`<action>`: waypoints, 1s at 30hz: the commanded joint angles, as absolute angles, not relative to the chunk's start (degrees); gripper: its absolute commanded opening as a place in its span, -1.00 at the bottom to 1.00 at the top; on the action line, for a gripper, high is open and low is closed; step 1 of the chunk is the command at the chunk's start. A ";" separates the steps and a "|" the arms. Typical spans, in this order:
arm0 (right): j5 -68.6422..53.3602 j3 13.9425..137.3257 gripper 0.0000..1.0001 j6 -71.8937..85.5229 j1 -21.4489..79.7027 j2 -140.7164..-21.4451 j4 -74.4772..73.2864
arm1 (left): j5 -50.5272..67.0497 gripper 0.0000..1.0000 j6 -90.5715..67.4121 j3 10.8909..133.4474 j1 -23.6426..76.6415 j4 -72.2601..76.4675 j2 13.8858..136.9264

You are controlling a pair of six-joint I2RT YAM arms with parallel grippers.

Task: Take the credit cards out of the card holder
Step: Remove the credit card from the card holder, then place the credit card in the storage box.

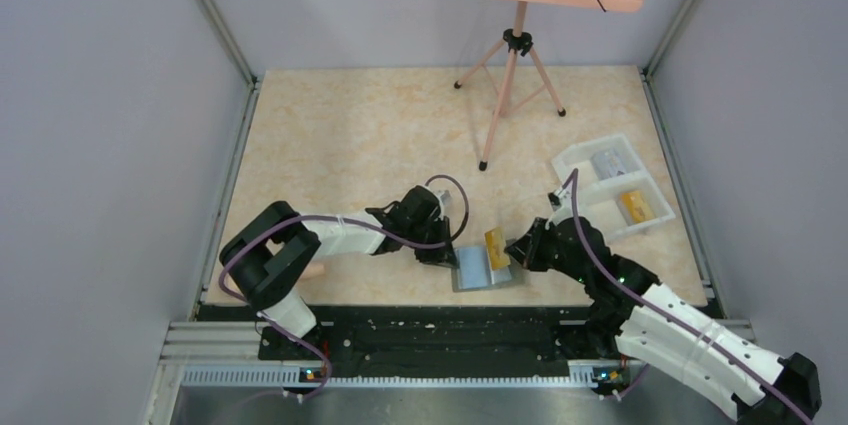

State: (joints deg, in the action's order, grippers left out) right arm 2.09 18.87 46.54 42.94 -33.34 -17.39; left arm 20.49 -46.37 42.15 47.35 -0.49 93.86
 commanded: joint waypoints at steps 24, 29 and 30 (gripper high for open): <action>-27.13 34.50 -1.00 29.17 42.19 -37.50 -13.87 | 34.40 0.28 -35.07 44.42 39.92 -4.75 60.77; -32.10 32.54 -1.00 31.56 42.20 -37.78 -8.26 | 40.57 0.23 -34.51 44.66 39.95 -4.04 63.18; -32.72 32.28 -1.00 31.89 42.19 -37.92 -7.70 | 41.95 0.22 -34.54 44.81 40.05 -3.93 63.87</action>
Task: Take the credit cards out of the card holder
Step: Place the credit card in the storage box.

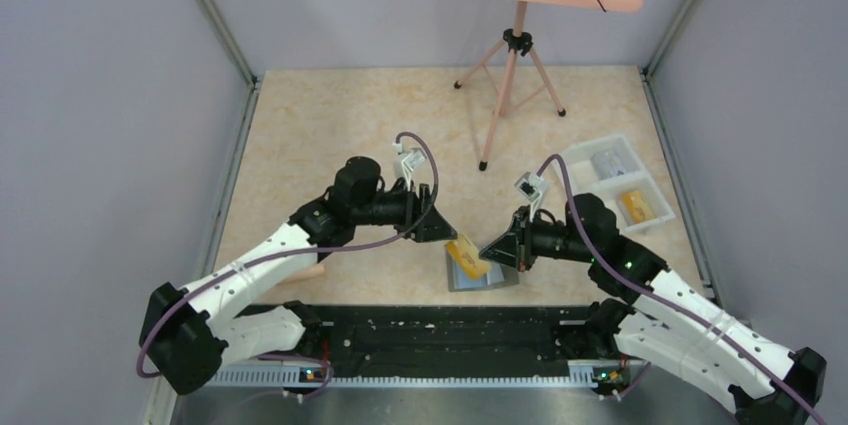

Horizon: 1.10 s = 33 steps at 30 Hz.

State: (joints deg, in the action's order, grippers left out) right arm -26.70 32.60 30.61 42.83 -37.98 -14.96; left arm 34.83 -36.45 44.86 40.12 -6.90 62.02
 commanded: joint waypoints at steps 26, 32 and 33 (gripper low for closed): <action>-17.56 26.77 0.00 46.48 42.10 -34.98 -4.30 | 45.26 -1.00 -47.23 41.99 38.23 11.03 67.56; -12.35 20.51 0.09 53.66 42.10 -29.20 -0.62 | 38.96 -1.00 -50.89 40.56 35.84 14.68 65.34; -11.86 19.63 0.10 54.23 42.10 -28.40 0.55 | 38.45 -1.00 -51.83 40.24 35.44 15.55 65.21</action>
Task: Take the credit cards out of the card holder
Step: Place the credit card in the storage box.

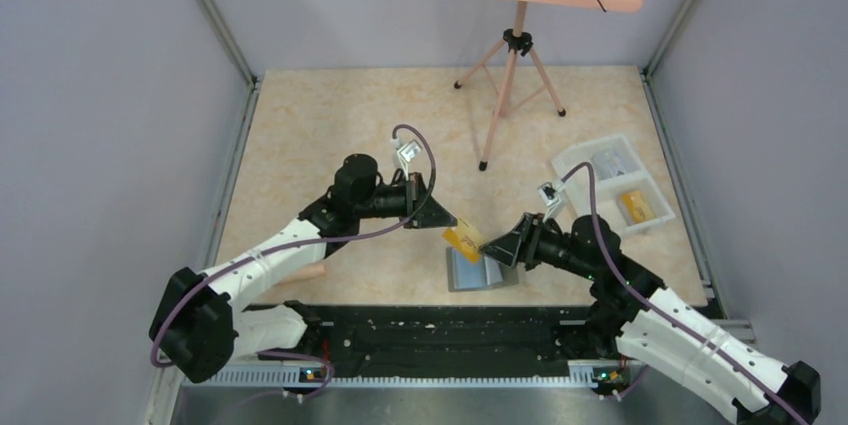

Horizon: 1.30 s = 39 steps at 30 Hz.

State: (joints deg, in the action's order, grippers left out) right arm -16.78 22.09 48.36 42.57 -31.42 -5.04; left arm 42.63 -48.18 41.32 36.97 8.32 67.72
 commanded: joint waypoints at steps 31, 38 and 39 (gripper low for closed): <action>-4.81 13.71 -1.00 60.60 42.11 -28.79 17.46 | 39.87 -0.78 -60.88 36.57 33.94 27.64 69.52; -0.95 21.08 -1.00 54.33 39.33 -30.99 6.78 | 36.82 0.57 -55.06 37.92 33.67 18.55 68.23; -0.87 22.43 -1.00 53.31 38.26 -31.54 4.81 | 36.18 0.82 -53.69 38.19 33.71 17.37 67.73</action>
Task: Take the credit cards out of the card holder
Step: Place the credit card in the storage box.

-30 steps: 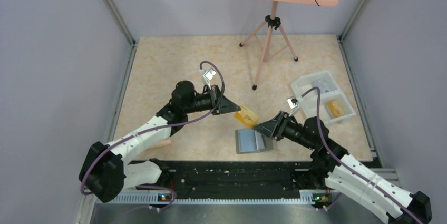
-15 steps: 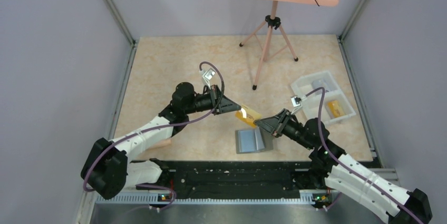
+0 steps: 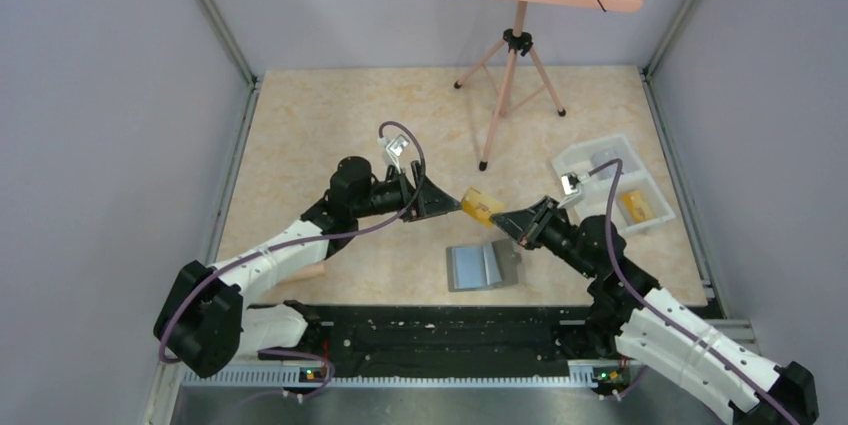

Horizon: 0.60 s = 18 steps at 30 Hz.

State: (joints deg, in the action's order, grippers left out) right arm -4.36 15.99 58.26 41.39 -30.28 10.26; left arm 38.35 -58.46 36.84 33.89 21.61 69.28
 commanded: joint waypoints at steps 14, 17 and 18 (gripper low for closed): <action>-20.47 37.65 -1.00 39.95 1.50 -39.26 -20.54 | 27.65 0.98 -37.86 47.43 32.65 -8.65 64.33; -20.92 41.51 -1.00 36.22 -6.18 -41.23 -27.42 | 26.98 0.98 -35.82 48.64 32.20 -11.42 63.65; -20.45 42.67 -1.00 35.29 -8.09 -42.19 -29.22 | 26.98 0.98 -34.99 48.97 32.06 -12.23 63.43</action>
State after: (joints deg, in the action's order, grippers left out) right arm -16.16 36.21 41.56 -1.52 -40.29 -19.86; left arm 28.95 -40.40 45.69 32.77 -6.81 65.45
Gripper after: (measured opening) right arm 0.005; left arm 0.990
